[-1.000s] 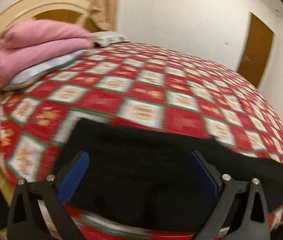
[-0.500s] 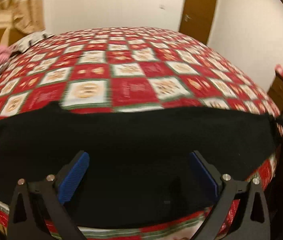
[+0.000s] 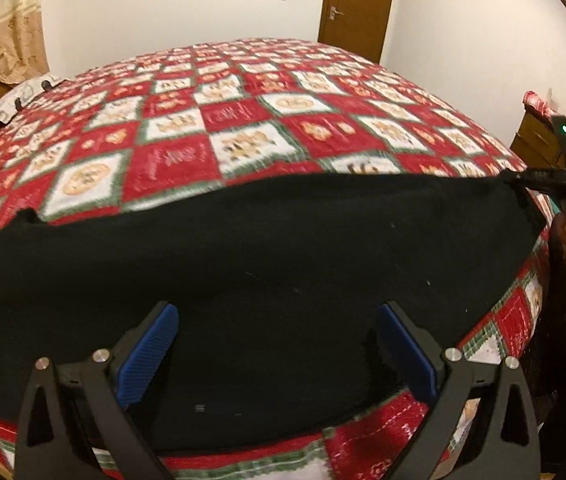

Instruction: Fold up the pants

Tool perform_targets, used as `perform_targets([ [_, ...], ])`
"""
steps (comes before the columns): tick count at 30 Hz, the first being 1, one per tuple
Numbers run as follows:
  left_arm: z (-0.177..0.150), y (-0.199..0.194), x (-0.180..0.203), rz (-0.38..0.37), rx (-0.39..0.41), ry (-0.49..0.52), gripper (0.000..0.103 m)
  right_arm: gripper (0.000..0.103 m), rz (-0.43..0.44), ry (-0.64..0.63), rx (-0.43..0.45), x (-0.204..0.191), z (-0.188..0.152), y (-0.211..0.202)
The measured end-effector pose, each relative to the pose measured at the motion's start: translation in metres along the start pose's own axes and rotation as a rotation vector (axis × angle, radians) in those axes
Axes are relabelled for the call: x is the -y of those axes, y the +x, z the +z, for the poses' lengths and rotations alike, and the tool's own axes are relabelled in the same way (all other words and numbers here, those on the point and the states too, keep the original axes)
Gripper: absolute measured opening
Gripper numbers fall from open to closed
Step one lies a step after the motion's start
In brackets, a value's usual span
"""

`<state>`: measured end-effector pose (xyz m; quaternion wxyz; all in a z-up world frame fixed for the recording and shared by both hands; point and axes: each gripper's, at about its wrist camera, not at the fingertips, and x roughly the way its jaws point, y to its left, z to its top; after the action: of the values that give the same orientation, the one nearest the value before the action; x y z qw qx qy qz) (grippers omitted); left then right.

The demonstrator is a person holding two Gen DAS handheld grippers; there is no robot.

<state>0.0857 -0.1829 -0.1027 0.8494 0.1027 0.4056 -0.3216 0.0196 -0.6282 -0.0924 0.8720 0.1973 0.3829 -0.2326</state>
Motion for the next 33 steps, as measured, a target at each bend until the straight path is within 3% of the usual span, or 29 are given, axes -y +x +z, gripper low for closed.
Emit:
perform_targets([
  [1, 0.0, 0.001, 0.004, 0.013, 0.007, 0.012, 0.102, 0.031, 0.005, 0.029, -0.014, 0.006, 0.002, -0.001],
  [3, -0.002, 0.003, 0.009, 0.034, 0.016, 0.048, 0.102, 0.055, 0.0, 0.088, -0.038, 0.02, 0.004, -0.009],
  [5, -0.003, 0.001, 0.01, 0.033, 0.018, 0.056, 0.102, 0.062, 0.058, 0.177, 0.002, 0.04, 0.001, -0.028],
  [8, 0.0, -0.003, 0.006, -0.011, 0.034, 0.015, 0.102, 0.065, 0.146, 0.317, 0.012, 0.067, -0.014, -0.048],
  [11, 0.003, -0.005, 0.006, -0.041, 0.05, -0.013, 0.102, 0.065, 0.153, 0.33, -0.023, 0.07, -0.03, -0.049],
  [15, 0.001, -0.001, 0.014, -0.059, 0.029, -0.012, 0.102, 0.065, 0.037, 0.197, -0.071, 0.045, -0.038, -0.037],
  [20, 0.0, 0.001, 0.022, -0.015, 0.014, 0.019, 0.102, 0.068, -0.079, 0.006, -0.128, 0.004, -0.048, -0.017],
  [22, -0.001, 0.004, 0.022, 0.014, 0.003, 0.011, 0.103, 0.065, -0.062, 0.011, -0.129, 0.002, -0.051, -0.018],
  [23, -0.002, 0.005, 0.023, 0.026, 0.004, 0.011, 0.103, 0.058, -0.053, 0.016, -0.126, 0.003, -0.052, -0.019],
  [25, -0.003, 0.005, 0.026, 0.041, 0.002, 0.024, 0.103, 0.04, -0.024, 0.032, -0.117, 0.005, -0.054, -0.023],
  [26, -0.003, 0.005, 0.027, 0.046, 0.0, 0.027, 0.103, 0.02, 0.008, 0.044, -0.112, 0.006, -0.055, -0.025],
  [27, -0.004, 0.005, 0.027, 0.048, -0.002, 0.03, 0.103, 0.015, 0.04, 0.054, -0.113, 0.005, -0.055, -0.028],
  [33, -0.003, -0.001, 0.02, 0.04, -0.005, -0.005, 0.103, 0.015, 0.079, -0.018, -0.011, -0.039, -0.049, -0.068],
])
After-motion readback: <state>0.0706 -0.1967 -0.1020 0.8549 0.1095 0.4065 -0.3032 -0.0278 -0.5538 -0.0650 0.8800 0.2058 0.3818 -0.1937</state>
